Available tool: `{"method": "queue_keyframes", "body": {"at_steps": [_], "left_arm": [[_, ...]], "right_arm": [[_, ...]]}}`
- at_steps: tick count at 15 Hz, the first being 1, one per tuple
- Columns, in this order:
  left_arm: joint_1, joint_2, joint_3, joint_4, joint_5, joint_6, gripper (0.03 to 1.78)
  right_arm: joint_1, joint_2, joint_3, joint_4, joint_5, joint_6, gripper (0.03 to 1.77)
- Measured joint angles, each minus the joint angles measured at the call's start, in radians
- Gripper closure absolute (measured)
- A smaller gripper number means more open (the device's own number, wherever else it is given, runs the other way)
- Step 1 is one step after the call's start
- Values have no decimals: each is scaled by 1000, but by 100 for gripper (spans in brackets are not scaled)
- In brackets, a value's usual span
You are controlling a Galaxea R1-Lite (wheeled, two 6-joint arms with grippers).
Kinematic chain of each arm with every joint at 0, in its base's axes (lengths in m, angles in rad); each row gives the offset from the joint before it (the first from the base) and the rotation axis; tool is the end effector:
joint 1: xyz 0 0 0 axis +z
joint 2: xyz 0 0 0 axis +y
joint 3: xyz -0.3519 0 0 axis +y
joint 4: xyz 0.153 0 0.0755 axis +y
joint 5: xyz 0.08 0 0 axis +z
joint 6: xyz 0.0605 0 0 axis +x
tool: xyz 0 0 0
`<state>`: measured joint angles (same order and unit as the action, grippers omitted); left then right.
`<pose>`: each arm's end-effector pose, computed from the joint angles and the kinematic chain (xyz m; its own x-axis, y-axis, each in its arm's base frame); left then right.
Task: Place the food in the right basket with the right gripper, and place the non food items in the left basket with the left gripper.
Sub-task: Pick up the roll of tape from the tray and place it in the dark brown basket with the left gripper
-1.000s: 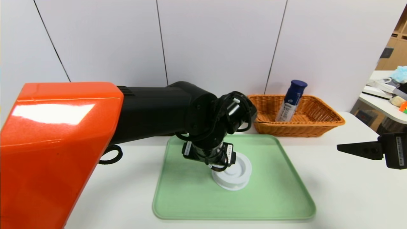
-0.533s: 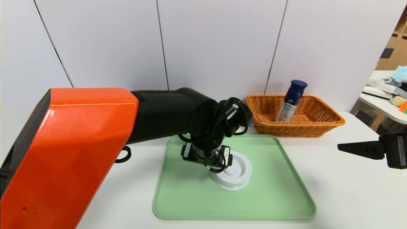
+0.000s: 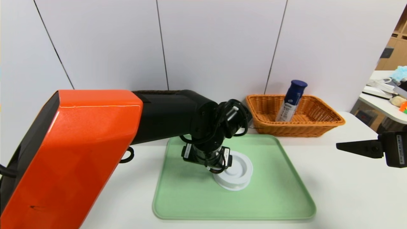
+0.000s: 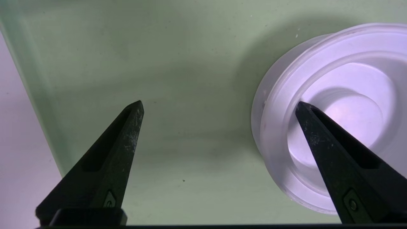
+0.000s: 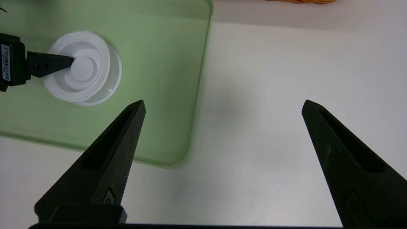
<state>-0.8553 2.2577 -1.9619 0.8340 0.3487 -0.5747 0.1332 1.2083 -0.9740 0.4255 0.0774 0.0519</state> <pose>0.3108 -0.3260 0.1759 0.5210 -0.0786 -0.8499 0.1926 0.9809 0.0273 0.1505 0.0249 0.2809 0.7705 0.1813 -0.6111 -0.1612 0.9830 0.0883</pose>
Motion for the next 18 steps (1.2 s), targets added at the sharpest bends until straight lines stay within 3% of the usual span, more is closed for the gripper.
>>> {"method": "queue_keyframes", "body": {"at_steps": [18], "left_arm": [[27,5,0,-2,-7,-11,12]], "right_arm": [[34,35,-15,-1,-5,0,10]]}}
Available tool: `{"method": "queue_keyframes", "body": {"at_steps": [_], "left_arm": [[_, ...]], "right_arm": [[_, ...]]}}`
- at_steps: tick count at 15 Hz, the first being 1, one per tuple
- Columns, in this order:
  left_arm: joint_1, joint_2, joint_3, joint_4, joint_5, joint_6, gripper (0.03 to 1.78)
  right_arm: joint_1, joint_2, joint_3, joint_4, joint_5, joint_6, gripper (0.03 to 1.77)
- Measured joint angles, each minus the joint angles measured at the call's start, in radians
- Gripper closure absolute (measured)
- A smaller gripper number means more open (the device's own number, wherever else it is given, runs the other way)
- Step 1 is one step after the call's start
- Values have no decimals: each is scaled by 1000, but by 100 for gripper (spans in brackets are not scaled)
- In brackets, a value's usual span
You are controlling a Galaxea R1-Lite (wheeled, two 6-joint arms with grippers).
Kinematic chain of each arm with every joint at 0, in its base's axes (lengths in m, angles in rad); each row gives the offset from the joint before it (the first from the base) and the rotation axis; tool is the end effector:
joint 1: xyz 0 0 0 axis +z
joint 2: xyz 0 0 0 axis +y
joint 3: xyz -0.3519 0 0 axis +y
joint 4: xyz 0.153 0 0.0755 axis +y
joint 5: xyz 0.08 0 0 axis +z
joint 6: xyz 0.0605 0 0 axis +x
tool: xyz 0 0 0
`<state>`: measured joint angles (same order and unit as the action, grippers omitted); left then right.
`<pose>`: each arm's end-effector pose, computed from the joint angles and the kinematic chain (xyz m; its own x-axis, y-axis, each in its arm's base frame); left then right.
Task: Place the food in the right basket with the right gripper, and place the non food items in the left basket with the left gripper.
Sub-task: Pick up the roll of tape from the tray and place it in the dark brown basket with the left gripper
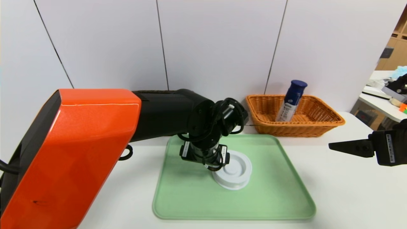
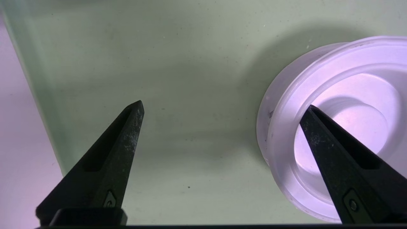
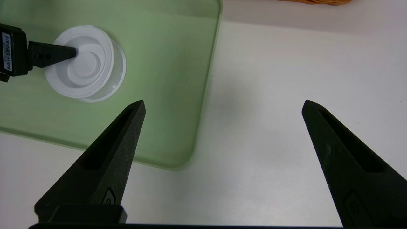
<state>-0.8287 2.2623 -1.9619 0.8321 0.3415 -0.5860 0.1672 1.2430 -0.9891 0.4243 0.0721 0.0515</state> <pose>0.3198 -0.3187 0.1739 0.5171 -0.0684 -0.8532 0.1602 0.9869 0.0179 0.1600 0.0314 0.2798 0.7539 0.2003 -0.6258 -0.1892 0.9782 0.0852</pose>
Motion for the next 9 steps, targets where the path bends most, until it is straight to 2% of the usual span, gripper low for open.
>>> {"method": "queue_keyframes", "body": {"at_steps": [9], "left_arm": [[-1,0,1,2,-1,-3,12]], "right_arm": [[1,1,-1,0,1,2,10]]}}
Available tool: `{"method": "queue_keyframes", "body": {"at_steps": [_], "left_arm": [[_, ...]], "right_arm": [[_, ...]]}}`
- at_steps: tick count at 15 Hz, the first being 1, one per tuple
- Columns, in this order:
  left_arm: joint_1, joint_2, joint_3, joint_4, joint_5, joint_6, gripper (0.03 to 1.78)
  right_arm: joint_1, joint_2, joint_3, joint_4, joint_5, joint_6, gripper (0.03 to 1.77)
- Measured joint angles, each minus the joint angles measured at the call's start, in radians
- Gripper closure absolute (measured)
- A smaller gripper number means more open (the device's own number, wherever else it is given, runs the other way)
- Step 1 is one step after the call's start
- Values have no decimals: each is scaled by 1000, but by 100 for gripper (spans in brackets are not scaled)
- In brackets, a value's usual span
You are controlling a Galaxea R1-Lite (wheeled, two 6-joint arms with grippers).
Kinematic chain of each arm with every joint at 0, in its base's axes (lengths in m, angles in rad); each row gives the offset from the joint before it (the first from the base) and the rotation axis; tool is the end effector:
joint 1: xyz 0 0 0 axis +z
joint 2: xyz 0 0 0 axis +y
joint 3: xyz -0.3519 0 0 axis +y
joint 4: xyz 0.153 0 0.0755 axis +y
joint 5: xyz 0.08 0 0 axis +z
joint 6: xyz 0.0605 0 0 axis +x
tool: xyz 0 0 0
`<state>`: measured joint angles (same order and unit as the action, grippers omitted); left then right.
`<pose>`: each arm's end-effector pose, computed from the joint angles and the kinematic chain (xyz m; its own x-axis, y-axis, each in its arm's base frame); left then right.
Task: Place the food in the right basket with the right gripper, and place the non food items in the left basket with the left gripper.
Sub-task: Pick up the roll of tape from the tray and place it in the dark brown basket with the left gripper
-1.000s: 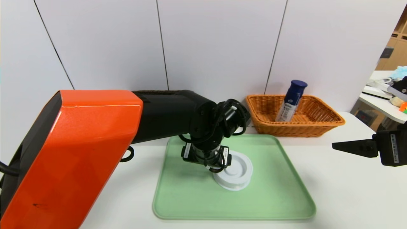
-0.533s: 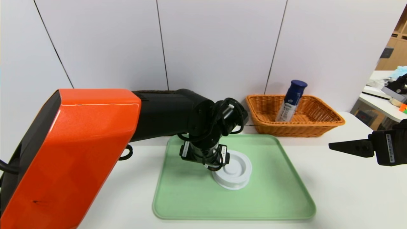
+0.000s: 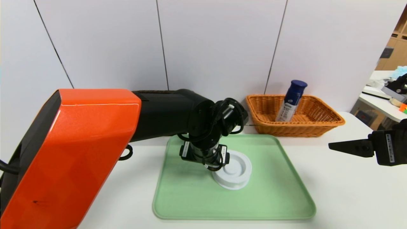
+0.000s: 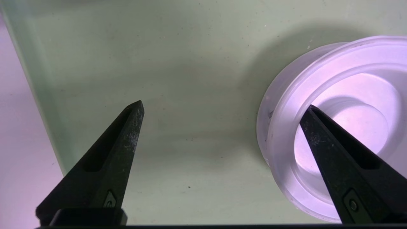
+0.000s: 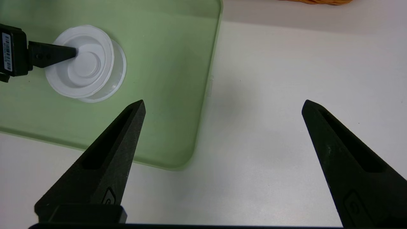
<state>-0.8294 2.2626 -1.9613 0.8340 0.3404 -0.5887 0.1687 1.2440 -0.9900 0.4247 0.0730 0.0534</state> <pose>0.3193 -0.3188 0.1735 0.5148 -0.0678 -0.8546 0.1591 0.9871 0.0175 0.1603 0.0318 0.2798 0.7530 0.2022 -0.6261 -0.1901 0.9779 0.0873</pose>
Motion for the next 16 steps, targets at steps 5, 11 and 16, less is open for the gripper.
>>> {"method": "queue_keyframes", "body": {"at_steps": [5,11,16], "left_arm": [[-4,0,1,0,0,-4,12],[-11,7,0,-3,-24,-39,12],[-12,12,-1,-4,-33,-45,12]], "right_arm": [[-1,0,-1,0,0,0,10],[-7,0,-7,0,1,0,10],[-8,0,-7,0,2,0,10]]}}
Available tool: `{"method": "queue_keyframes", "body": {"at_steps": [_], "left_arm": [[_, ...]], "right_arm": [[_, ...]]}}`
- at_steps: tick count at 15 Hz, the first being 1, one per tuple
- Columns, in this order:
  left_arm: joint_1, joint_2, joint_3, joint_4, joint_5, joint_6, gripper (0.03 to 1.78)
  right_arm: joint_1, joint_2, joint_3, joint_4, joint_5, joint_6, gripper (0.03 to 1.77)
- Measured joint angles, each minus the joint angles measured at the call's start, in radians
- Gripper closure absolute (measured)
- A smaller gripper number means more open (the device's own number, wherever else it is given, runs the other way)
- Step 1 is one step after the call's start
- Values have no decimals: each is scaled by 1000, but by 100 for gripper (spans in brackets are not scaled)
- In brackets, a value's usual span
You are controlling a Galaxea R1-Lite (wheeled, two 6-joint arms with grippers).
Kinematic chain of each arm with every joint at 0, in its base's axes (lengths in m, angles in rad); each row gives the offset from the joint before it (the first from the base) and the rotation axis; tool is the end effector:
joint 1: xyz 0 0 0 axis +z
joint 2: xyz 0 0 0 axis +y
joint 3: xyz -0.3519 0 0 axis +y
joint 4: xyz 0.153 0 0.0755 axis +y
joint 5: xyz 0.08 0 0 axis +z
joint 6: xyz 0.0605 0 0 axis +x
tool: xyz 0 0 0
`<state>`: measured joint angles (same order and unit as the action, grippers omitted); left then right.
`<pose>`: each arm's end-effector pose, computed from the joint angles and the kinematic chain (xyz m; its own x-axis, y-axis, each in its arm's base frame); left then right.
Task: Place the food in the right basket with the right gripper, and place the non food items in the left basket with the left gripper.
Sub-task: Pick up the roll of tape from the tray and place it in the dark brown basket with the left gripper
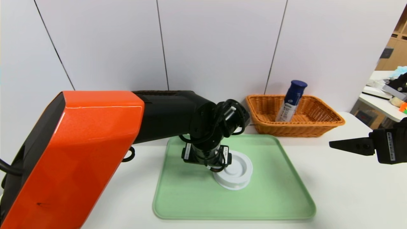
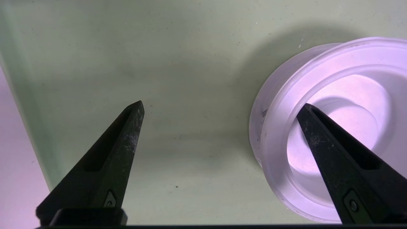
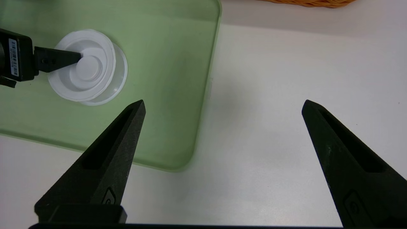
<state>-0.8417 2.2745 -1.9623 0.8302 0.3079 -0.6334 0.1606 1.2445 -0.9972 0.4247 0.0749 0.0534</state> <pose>0.3159 -0.3261 0.1679 0.4897 -0.0933 -0.8669 0.1466 0.9889 -0.0237 0.1610 0.0307 0.2817 0.7584 0.1987 -0.6208 -0.1842 0.9789 0.0883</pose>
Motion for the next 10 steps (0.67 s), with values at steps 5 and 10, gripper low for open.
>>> {"method": "queue_keyframes", "body": {"at_steps": [5,10], "left_arm": [[0,3,1,0,-1,-1,12],[1,6,1,-2,-2,-1,12]], "right_arm": [[0,0,-1,0,0,0,10],[0,0,0,0,0,0,10]]}}
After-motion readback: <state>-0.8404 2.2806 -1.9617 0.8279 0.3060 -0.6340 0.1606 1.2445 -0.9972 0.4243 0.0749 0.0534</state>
